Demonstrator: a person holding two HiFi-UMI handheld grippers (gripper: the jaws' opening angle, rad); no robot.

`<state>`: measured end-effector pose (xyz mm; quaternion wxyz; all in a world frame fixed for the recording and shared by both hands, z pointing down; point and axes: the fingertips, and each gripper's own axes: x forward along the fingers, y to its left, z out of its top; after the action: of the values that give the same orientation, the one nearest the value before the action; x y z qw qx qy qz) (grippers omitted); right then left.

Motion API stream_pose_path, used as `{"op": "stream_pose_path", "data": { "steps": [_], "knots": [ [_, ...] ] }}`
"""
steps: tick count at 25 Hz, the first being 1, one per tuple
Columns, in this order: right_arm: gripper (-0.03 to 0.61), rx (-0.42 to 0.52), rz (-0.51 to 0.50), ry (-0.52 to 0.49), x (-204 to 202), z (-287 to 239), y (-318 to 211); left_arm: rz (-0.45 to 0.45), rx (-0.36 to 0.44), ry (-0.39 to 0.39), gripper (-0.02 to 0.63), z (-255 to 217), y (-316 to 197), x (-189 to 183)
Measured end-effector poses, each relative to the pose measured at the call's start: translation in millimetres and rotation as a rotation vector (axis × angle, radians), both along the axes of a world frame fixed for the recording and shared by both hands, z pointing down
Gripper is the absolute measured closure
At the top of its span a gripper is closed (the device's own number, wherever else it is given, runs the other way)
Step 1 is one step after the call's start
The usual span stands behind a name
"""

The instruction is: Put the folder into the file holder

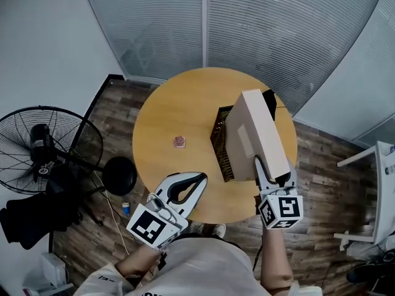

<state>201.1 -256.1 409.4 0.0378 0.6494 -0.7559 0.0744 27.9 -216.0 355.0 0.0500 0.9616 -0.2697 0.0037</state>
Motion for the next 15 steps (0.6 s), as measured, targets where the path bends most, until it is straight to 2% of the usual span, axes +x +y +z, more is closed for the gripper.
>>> {"op": "stream_pose_path", "data": {
  "steps": [15],
  "knots": [
    [0.285,-0.039,0.008,-0.022,-5.3,36.5,-34.4,-0.03,0.0,-0.014,0.588,3.7,-6.8,-12.8]
  ]
}}
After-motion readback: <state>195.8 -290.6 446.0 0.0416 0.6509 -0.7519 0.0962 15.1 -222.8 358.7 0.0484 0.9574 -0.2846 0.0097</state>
